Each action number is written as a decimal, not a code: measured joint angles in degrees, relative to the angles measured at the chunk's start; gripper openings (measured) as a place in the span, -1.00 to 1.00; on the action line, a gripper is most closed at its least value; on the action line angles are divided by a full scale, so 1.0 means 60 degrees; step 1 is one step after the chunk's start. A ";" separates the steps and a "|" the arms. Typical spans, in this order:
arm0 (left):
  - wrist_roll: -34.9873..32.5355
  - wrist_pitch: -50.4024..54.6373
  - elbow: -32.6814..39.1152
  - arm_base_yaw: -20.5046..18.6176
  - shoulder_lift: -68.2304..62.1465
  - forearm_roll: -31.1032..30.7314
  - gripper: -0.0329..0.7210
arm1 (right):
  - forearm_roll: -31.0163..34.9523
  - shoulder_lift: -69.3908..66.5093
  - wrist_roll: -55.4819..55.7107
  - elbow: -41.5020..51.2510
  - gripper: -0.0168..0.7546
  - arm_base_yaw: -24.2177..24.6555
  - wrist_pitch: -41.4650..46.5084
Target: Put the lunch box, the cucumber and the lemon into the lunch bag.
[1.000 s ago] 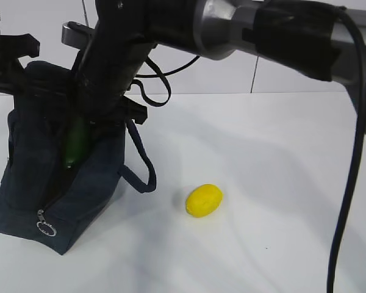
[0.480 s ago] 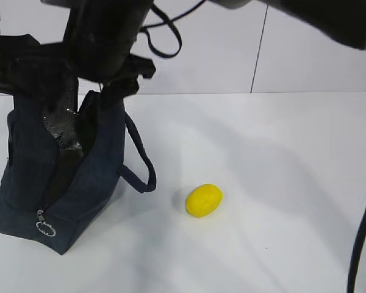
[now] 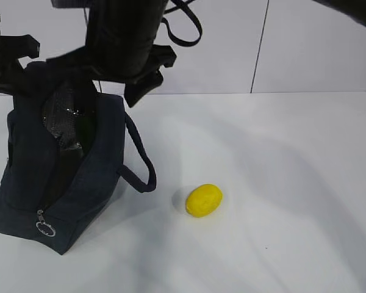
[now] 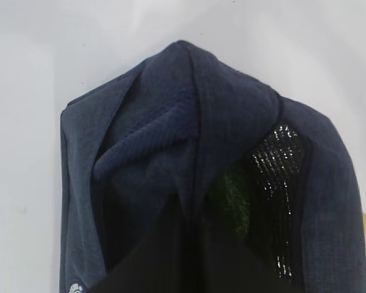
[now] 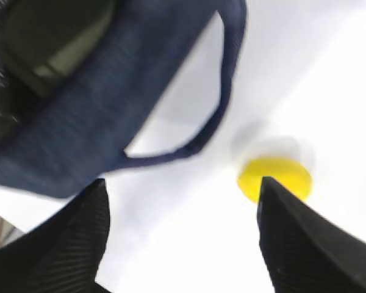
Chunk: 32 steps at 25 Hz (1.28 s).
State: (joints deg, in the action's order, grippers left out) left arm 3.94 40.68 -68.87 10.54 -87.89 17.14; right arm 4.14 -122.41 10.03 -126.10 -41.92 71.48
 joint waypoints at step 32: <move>0.0000 0.0000 0.0000 0.0000 0.0000 -0.0075 -0.93 | -0.1428 0.2483 0.3883 0.7476 0.51 0.0561 -0.2261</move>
State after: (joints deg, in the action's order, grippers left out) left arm 3.94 40.68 -68.87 10.54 -87.89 16.69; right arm -4.43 -107.51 33.33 -81.24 -38.56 57.92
